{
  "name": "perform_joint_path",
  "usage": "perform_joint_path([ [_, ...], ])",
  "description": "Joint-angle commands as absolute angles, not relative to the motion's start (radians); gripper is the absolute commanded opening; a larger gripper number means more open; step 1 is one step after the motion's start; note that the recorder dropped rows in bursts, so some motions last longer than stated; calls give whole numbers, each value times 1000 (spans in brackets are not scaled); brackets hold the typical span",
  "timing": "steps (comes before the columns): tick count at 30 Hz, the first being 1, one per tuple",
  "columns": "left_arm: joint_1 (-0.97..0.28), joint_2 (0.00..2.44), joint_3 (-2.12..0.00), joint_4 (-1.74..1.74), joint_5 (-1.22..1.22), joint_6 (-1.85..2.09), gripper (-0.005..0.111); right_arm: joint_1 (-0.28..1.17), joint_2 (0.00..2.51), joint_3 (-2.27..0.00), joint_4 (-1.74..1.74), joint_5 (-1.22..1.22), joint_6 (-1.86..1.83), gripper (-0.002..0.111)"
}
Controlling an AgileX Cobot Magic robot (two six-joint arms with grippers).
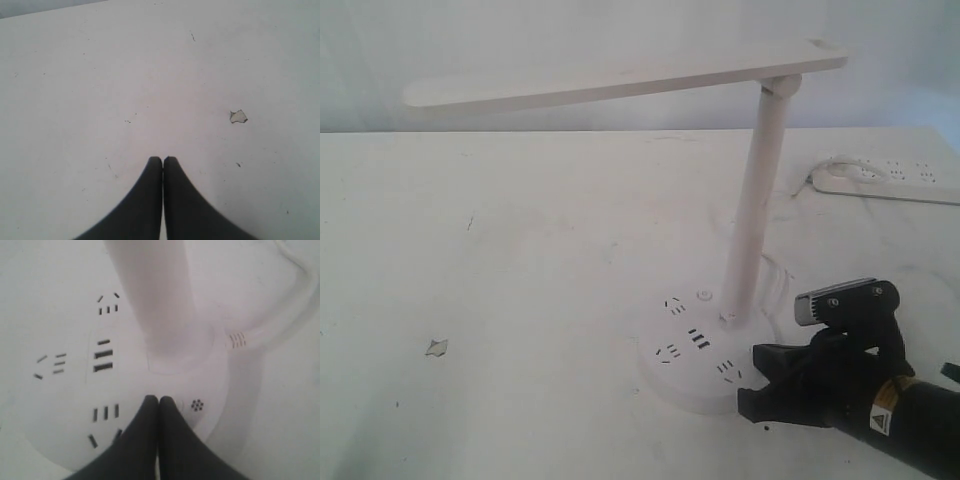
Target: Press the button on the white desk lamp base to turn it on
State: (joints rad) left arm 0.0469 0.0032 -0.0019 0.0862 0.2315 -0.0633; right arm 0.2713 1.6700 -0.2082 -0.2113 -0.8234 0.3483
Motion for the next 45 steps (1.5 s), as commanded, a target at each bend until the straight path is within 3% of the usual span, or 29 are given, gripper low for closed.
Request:
perform_joint_path([
  [1,47,0,0,84,233,-64,0,267,1712,-225,-218,-852,337,0],
  [17,47,0,0,84,233,-64,0,267,1714,-220,-220,-959,337,0],
  [29,47,0,0,84,233,-64,0,267,1743,-249,-174,-785,337,0],
  [45,47,0,0,84,233,-64,0,267,1684,-224,-273,-938,374,0],
])
